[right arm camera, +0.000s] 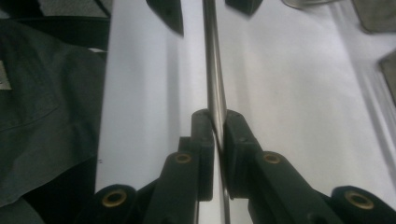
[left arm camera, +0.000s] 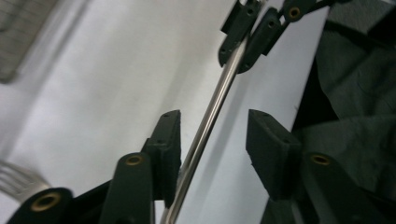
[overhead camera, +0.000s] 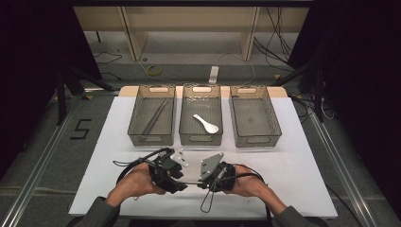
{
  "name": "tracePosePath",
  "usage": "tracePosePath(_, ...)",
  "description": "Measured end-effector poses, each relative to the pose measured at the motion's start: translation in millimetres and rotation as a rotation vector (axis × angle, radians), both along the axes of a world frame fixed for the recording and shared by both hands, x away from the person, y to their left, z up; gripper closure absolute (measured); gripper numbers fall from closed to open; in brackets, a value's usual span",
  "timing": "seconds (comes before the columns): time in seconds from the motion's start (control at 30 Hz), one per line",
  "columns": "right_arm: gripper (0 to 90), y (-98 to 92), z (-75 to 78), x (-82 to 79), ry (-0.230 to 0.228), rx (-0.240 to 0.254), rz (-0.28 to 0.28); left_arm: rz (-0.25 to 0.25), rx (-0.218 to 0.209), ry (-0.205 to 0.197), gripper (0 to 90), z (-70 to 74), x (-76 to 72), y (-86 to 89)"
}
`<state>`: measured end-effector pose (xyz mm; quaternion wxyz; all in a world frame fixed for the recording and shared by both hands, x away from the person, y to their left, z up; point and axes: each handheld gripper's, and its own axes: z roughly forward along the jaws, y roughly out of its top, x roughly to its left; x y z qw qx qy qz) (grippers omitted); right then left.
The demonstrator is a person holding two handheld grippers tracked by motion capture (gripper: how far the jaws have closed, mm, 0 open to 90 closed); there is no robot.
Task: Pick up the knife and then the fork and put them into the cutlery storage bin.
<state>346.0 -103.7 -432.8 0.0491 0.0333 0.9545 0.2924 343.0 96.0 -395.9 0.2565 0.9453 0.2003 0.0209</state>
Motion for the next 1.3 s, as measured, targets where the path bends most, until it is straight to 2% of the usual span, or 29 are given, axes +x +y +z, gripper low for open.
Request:
tracePosePath(0.13,85.3,-5.6,0.5,6.0,-0.002,0.005,-0.051,0.071,-0.073,-0.033,49.5,7.5,2.8,9.9)
tracePosePath(0.17,85.3,-7.6,1.3,7.7,-0.002,0.013,-0.067,0.082,-0.084,-0.035,49.0,8.4,3.0,11.7)
tracePosePath(0.2,85.4,-8.7,2.0,8.6,0.019,0.017,-0.086,0.094,-0.093,-0.042,48.9,9.6,3.7,14.8)
tracePosePath(0.37,86.4,-20.4,4.2,18.8,0.016,0.026,-0.145,0.131,-0.126,-0.035,48.7,11.4,5.4,25.4)
tracePosePath(0.53,88.9,-36.9,10.8,29.8,0.010,0.048,-0.226,0.164,-0.140,-0.026,48.7,10.6,6.5,32.2)
tracePosePath(0.57,89.0,-40.5,12.2,32.3,0.022,0.059,-0.240,0.168,-0.145,-0.021,49.0,10.1,6.8,33.2)
tracePosePath(0.63,89.1,-46.7,14.6,35.1,0.011,0.067,-0.268,0.175,-0.152,-0.013,49.0,9.0,7.4,35.4)
tracePosePath(0.77,89.1,-58.3,18.8,41.8,0.006,0.081,-0.301,0.182,-0.155,0.003,49.3,6.3,7.7,38.7)
tracePosePath(0.97,89.1,-78.3,27.7,51.9,-0.004,0.137,-0.386,0.211,-0.164,0.013,49.4,1.1,7.5,46.8)
tracePosePath(1.13,89.2,-100.7,36.4,62.4,-0.016,0.172,-0.459,0.265,-0.170,0.018,48.5,-6.4,8.9,57.8)
tracePosePath(1.3,89.1,-124.4,43.8,76.3,-0.034,0.193,-0.557,0.353,-0.171,0.002,38.7,-13.4,11.3,70.9)
